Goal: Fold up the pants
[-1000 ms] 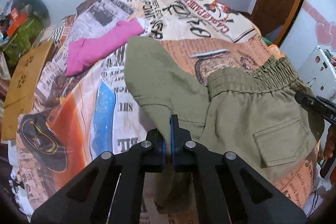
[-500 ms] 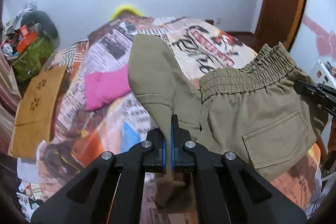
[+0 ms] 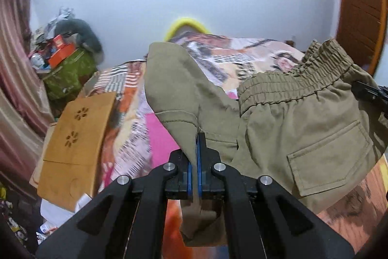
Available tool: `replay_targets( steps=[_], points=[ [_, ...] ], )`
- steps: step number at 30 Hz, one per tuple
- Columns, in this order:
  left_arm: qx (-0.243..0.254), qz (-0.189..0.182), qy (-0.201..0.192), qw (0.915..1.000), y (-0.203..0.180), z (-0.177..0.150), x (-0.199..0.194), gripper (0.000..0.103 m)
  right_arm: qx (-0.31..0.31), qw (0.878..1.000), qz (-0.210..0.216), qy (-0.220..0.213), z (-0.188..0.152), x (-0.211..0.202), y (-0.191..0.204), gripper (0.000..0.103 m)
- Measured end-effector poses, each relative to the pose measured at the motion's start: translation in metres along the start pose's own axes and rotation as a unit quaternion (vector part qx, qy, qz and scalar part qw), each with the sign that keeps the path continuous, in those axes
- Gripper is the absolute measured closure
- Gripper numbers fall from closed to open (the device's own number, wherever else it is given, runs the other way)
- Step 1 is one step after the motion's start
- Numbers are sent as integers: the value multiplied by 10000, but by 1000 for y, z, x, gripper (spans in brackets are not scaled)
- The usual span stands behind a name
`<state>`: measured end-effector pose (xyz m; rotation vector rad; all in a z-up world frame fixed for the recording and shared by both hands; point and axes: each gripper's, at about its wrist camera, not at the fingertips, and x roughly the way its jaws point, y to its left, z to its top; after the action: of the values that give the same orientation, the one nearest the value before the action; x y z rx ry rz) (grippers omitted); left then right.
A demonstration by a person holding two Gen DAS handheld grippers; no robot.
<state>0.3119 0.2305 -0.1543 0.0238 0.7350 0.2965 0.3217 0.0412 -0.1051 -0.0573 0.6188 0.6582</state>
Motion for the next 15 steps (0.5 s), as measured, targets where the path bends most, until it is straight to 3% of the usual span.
replay_targets(
  steps=[6, 15],
  points=[
    [-76, 401, -16, 9992, 29, 23, 48, 101, -171, 9998, -23, -43, 28, 60, 23, 95],
    [-303, 506, 91, 9982, 73, 33, 123, 100, -280, 9994, -51, 172, 37, 142, 37, 95]
  ],
)
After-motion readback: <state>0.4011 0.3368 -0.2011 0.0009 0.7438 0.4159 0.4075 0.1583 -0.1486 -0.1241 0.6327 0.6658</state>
